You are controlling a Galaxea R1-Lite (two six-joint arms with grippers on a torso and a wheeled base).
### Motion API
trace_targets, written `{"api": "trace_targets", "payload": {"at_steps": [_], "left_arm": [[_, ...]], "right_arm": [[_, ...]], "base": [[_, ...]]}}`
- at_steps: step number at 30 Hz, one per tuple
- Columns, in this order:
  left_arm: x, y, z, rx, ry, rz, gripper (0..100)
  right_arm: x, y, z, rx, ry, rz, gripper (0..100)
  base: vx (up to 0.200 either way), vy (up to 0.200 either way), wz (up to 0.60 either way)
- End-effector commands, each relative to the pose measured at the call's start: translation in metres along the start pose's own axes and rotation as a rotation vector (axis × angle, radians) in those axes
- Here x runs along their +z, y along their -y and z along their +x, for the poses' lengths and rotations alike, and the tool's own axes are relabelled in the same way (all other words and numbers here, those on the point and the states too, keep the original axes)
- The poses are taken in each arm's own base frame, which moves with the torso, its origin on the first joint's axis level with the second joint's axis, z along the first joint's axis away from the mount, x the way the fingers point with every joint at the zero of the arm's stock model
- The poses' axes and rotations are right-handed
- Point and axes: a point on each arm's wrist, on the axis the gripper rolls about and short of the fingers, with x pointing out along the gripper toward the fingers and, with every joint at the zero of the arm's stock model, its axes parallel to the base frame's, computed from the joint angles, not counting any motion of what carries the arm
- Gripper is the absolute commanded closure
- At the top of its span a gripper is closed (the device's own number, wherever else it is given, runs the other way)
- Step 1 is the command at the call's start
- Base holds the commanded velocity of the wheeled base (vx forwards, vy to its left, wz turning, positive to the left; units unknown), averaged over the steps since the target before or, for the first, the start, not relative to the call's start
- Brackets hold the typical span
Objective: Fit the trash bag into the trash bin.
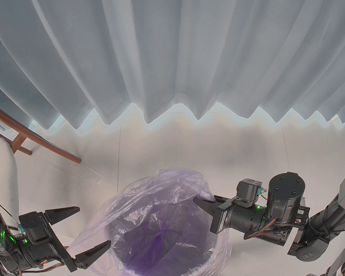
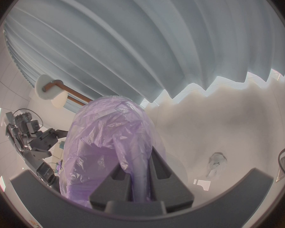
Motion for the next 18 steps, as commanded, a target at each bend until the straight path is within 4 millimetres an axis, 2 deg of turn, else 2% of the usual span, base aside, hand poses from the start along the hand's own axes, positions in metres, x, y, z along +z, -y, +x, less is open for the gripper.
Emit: {"api": "trace_targets", "payload": {"at_steps": [1, 12, 13, 18], "left_arm": [[-0.002, -0.002, 0.009, 0.022, -0.038, -0.007, 0], [0.004, -0.004, 0.022, 0.055, -0.058, -0.055, 0], [0.005, -0.004, 0.023, 0.055, -0.056, -0.055, 100], [0.014, -0.005, 0.024, 0.076, 0.01, -0.112, 100]], "right_arm": [[-0.01, -0.007, 0.0, 0.028, -0.023, -0.009, 100], [-0.017, -0.012, -0.003, 0.093, -0.021, -0.016, 100], [-0.017, -0.012, -0.003, 0.093, -0.021, -0.016, 100], [-0.017, -0.012, -0.004, 0.098, -0.017, -0.019, 100]], "base": [[0.0, 0.0, 0.0], [0.0, 0.0, 0.0], [0.0, 0.0, 0.0], [0.0, 0.0, 0.0]]}}
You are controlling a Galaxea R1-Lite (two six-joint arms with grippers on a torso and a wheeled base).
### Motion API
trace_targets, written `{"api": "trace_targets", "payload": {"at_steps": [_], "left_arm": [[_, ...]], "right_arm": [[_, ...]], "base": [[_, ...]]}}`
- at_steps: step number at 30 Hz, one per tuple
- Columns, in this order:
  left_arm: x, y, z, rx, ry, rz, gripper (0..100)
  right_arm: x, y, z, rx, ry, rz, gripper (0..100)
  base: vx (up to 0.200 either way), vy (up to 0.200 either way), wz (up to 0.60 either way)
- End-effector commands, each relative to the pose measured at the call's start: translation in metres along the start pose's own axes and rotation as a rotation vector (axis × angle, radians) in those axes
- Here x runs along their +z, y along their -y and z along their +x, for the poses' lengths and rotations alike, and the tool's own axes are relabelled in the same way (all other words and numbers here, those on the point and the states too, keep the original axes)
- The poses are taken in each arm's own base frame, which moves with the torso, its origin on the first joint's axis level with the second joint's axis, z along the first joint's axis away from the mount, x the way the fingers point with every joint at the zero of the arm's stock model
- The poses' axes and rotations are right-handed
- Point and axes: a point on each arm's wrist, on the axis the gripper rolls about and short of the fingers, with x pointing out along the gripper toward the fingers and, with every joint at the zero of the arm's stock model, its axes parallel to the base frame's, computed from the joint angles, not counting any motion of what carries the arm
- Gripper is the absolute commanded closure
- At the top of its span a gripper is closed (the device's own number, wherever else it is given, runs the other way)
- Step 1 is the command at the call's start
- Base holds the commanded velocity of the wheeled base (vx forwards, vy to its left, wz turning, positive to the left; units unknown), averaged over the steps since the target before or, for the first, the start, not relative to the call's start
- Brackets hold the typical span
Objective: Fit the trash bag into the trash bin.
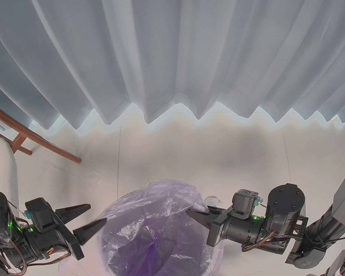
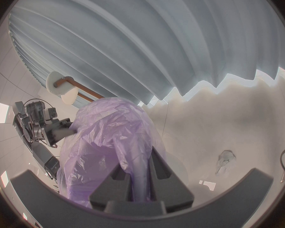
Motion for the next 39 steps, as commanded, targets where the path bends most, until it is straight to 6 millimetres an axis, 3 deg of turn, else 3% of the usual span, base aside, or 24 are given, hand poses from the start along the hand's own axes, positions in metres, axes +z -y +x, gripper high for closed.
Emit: {"api": "trace_targets", "payload": {"at_steps": [1, 7, 16, 39], "left_arm": [[0.006, 0.0, 0.003, 0.018, 0.032, -0.029, 100], [0.018, -0.003, 0.007, 0.058, 0.085, -0.134, 100], [0.015, -0.012, 0.03, 0.183, 0.03, -0.216, 100], [0.028, -0.015, 0.031, 0.185, 0.114, -0.308, 100]], "right_arm": [[-0.003, 0.001, 0.0, 0.001, -0.013, -0.002, 100], [-0.002, 0.0, -0.002, 0.024, 0.0, -0.026, 100], [0.008, -0.004, -0.008, 0.125, 0.138, -0.037, 100], [0.056, 0.01, -0.035, 0.19, 0.29, 0.02, 100]], "base": [[0.0, 0.0, 0.0], [0.0, 0.0, 0.0], [0.0, 0.0, 0.0], [0.0, 0.0, 0.0]]}}
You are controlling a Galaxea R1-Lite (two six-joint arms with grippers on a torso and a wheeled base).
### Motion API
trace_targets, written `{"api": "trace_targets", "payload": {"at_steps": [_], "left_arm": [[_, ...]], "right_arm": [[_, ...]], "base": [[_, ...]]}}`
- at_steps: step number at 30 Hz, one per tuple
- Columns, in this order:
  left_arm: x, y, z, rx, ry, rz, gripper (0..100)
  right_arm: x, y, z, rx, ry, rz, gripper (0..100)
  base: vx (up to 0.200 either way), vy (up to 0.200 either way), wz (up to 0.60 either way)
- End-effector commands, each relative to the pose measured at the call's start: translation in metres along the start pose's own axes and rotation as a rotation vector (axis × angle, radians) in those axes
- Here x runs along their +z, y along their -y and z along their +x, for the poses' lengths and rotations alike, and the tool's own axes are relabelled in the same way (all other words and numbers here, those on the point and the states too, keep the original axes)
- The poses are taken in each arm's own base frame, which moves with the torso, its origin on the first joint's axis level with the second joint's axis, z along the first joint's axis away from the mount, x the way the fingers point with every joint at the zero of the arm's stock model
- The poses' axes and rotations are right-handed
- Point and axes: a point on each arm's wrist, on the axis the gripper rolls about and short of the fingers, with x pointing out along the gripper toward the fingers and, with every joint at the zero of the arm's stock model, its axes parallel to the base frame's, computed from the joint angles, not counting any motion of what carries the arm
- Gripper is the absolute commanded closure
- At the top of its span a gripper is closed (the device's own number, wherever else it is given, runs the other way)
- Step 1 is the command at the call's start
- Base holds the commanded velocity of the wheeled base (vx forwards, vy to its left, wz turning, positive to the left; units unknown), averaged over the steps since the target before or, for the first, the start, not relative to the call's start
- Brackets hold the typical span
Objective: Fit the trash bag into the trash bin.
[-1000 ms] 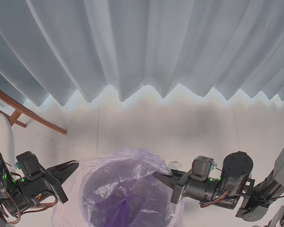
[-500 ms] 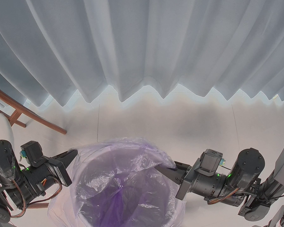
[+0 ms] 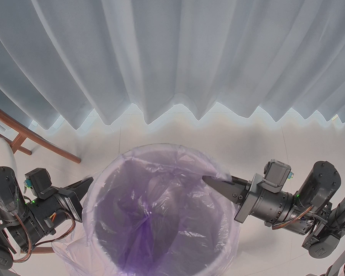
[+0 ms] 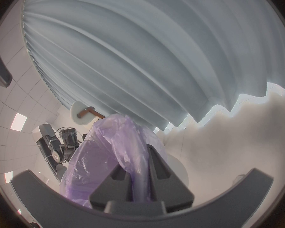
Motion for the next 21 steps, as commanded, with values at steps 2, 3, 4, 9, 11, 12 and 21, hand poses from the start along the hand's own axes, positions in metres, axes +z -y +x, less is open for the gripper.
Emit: {"api": "trace_targets", "payload": {"at_steps": [2, 3, 4, 9, 11, 12, 21], "left_arm": [[0.005, 0.003, 0.001, -0.016, 0.02, -0.045, 100], [0.007, 0.004, 0.001, -0.018, 0.026, -0.058, 100], [0.008, 0.004, 0.002, -0.02, 0.03, -0.07, 100], [0.007, 0.004, 0.001, -0.022, 0.026, -0.073, 100], [0.008, 0.005, 0.002, -0.023, 0.029, -0.077, 0], [0.009, 0.006, 0.002, -0.025, 0.033, -0.08, 0], [0.029, 0.0, 0.002, 0.006, 0.122, -0.121, 0]], "right_arm": [[0.014, 0.001, -0.004, -0.002, 0.062, -0.005, 100], [0.014, 0.001, -0.004, -0.001, 0.063, -0.004, 100], [0.014, 0.001, -0.005, -0.001, 0.063, -0.001, 100], [0.014, 0.001, -0.005, -0.002, 0.061, 0.003, 100], [0.016, 0.001, -0.004, 0.001, 0.069, 0.002, 100], [0.018, 0.001, -0.003, 0.001, 0.079, 0.003, 100], [0.034, 0.047, 0.02, -0.191, 0.194, -0.001, 100]], "base": [[0.0, 0.0, 0.0], [0.0, 0.0, 0.0], [0.0, 0.0, 0.0], [0.0, 0.0, 0.0], [0.0, 0.0, 0.0], [0.0, 0.0, 0.0], [0.0, 0.0, 0.0]]}}
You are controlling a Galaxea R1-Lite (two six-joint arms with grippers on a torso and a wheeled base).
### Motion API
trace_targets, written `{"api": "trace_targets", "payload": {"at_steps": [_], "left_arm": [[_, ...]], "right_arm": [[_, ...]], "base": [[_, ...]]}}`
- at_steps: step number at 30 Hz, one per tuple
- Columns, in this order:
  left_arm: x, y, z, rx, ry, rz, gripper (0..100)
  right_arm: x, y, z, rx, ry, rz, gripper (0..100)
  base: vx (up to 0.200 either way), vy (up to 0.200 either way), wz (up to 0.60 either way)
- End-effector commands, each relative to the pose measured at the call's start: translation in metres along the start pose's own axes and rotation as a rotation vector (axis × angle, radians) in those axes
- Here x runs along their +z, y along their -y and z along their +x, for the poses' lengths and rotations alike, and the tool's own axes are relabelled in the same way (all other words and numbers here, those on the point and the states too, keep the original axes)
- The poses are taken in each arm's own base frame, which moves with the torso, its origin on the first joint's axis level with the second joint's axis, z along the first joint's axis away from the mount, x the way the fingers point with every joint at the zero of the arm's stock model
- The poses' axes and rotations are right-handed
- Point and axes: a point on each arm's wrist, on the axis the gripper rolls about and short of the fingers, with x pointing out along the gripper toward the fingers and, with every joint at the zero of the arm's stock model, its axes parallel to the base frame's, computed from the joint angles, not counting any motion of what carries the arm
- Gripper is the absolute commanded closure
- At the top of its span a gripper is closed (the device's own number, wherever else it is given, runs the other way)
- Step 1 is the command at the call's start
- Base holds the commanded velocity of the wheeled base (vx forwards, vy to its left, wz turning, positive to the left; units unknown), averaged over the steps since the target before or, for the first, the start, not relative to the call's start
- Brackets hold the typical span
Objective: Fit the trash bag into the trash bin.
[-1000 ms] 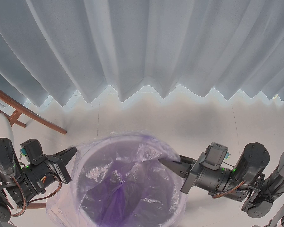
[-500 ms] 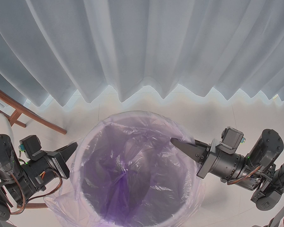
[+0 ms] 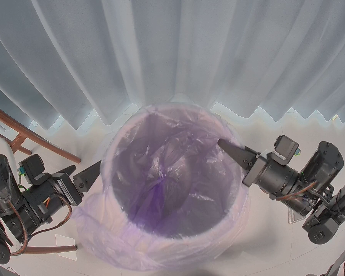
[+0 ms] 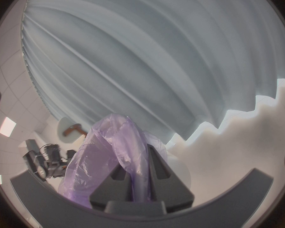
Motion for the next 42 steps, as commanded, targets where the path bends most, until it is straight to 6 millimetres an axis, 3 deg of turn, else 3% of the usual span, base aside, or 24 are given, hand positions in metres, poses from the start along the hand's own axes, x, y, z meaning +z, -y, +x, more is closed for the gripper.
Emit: {"api": "trace_targets", "payload": {"at_steps": [1, 8, 11, 18, 29, 42], "left_arm": [[0.013, 0.001, 0.001, 0.005, 0.056, -0.018, 0], [0.026, 0.003, -0.002, -0.01, 0.114, -0.082, 0], [0.021, 0.007, -0.015, -0.089, 0.075, -0.08, 0], [0.004, 0.011, -0.017, -0.148, -0.015, -0.068, 0], [-0.026, 0.004, 0.005, -0.044, -0.232, -0.053, 0], [-0.031, 0.0, 0.015, -0.007, -0.247, -0.08, 0]], "right_arm": [[0.0, 0.028, 0.019, -0.113, 0.047, -0.007, 100], [-0.004, 0.046, 0.026, -0.175, 0.042, 0.005, 100], [-0.004, 0.048, 0.03, -0.208, 0.049, 0.03, 100], [-0.006, 0.046, 0.029, -0.206, 0.041, 0.032, 100], [-0.001, 0.039, 0.026, -0.186, 0.054, 0.032, 100], [0.005, 0.031, 0.024, -0.161, 0.071, 0.035, 100]], "base": [[0.0, 0.0, 0.0], [0.0, 0.0, 0.0], [0.0, 0.0, 0.0], [0.0, 0.0, 0.0], [0.0, 0.0, 0.0], [0.0, 0.0, 0.0]]}}
